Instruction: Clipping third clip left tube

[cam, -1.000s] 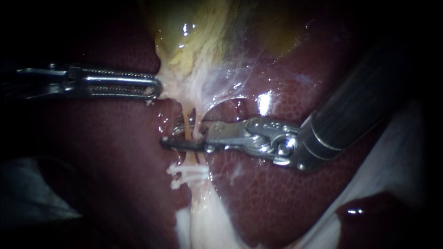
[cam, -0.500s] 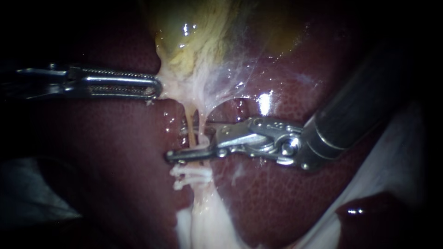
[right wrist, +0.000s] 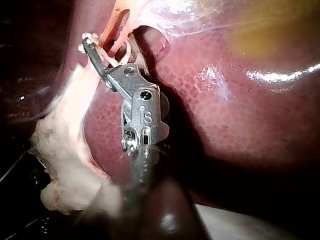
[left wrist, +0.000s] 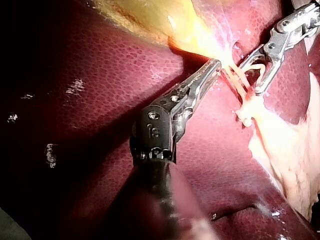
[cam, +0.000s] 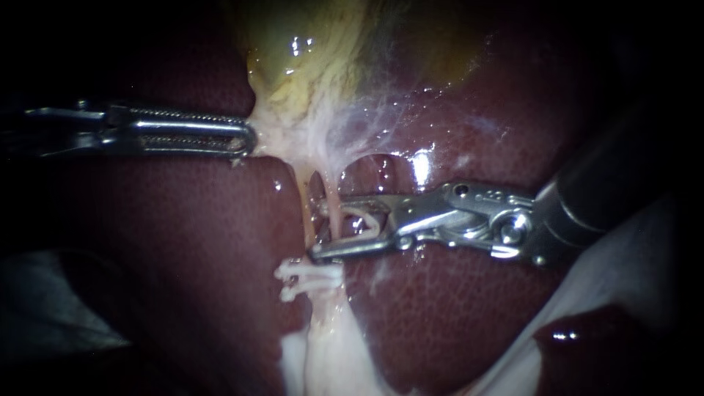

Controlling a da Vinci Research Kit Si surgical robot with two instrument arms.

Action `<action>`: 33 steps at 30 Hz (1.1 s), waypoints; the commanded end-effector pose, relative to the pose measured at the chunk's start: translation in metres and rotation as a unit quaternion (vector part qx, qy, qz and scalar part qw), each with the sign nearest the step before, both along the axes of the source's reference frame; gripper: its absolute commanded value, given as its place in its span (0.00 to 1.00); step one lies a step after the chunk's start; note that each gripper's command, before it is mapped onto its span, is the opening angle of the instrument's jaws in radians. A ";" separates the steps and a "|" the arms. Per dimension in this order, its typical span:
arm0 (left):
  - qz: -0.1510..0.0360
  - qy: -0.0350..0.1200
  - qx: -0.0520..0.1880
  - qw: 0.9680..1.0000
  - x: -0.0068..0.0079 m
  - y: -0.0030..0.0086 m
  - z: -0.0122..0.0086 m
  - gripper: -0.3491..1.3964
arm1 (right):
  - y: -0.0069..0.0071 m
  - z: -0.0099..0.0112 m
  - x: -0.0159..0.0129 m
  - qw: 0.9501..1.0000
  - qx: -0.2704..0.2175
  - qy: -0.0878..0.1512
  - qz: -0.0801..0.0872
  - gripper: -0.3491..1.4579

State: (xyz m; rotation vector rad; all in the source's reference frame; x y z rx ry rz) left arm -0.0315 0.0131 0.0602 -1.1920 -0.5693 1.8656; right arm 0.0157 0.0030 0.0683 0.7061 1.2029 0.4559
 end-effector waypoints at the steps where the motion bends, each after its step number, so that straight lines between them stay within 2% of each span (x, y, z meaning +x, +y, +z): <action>1: 0.000 0.000 0.000 1.000 0.0000 0.0000 0.0000 0.00 | 0.0001 -0.0001 -0.0003 1.000 0.001 -0.001 -0.001 0.47; 7: 0.000 0.000 0.000 1.000 0.0001 0.0000 -0.0001 0.00 | 0.0003 -0.0005 -0.0018 1.000 -0.001 -0.008 -0.013 0.47; 13: 0.000 0.000 0.000 1.000 0.0001 0.0000 -0.0001 0.00 | 0.0002 -0.0009 -0.0025 1.000 0.001 -0.003 -0.020 0.47; 17: 0.000 0.000 0.000 1.000 0.0001 0.0000 -0.0001 0.00 | 0.0003 -0.0018 -0.0028 1.000 0.004 0.004 -0.028 0.47; 25: 0.000 0.000 0.000 1.000 0.0001 0.0000 -0.0001 0.00 | -0.0002 -0.0038 -0.0015 0.998 0.009 0.041 -0.044 0.47; 33: 0.000 0.000 0.000 1.000 0.0001 0.0000 -0.0001 0.00 | -0.0004 -0.0033 0.0005 0.998 0.016 0.043 -0.044 0.47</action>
